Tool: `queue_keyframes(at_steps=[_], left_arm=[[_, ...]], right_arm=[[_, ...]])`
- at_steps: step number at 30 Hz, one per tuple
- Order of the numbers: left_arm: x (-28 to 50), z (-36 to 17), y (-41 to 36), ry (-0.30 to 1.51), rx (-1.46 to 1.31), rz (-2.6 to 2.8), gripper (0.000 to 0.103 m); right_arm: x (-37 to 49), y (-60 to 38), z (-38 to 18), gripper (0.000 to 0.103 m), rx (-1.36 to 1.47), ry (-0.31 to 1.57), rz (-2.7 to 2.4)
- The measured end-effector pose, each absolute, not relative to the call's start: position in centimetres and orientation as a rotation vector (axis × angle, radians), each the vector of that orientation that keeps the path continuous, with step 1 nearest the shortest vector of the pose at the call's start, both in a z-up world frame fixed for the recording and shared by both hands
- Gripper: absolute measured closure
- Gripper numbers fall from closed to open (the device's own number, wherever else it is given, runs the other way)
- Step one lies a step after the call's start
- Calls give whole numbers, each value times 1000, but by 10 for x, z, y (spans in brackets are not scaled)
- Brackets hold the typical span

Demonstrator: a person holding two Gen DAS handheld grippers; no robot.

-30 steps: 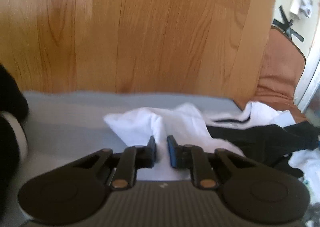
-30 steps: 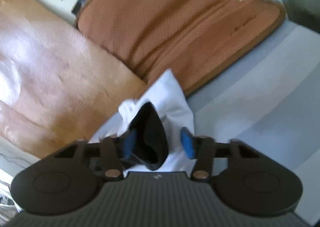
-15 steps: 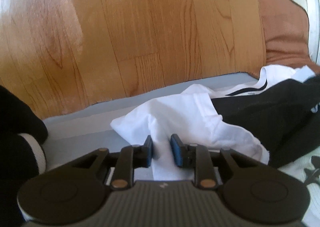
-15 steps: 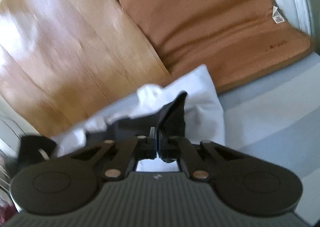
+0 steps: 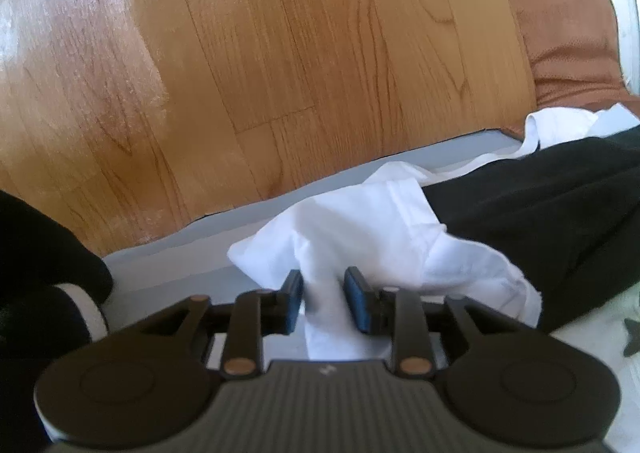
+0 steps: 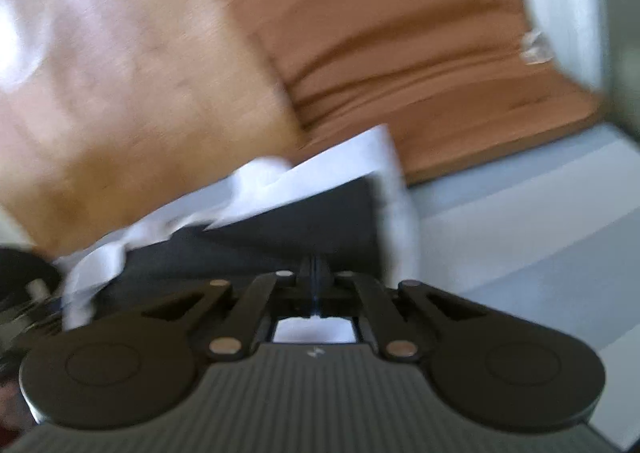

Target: Fold small clothes

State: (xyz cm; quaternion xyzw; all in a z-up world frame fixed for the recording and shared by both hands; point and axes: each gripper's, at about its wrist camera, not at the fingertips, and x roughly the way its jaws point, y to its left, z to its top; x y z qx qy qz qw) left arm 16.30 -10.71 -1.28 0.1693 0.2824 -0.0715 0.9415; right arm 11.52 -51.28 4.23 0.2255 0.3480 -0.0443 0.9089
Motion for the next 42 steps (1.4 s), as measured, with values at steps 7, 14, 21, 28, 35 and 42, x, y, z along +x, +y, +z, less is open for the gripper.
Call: queue_keyframes(at_steps=[7, 14, 21, 28, 35, 42], left_arm=[[146, -15, -106, 535, 410, -104, 53], [66, 0, -36, 582, 222, -236, 49], [-58, -11, 17, 722, 59, -483, 49], [-149, -18, 4, 718, 134, -559, 49], [-160, -14, 9, 812, -48, -657, 43], [-161, -19, 1, 863, 1, -662, 90]], right_arm=[[71, -547, 58, 87, 582, 694, -51], [-23, -535, 63, 66, 601, 708, 118], [-111, -500, 36, 66, 597, 698, 183], [-175, -483, 40, 66, 510, 676, 224], [-232, -498, 36, 61, 530, 719, 317], [-227, -488, -4, 47, 568, 770, 327]])
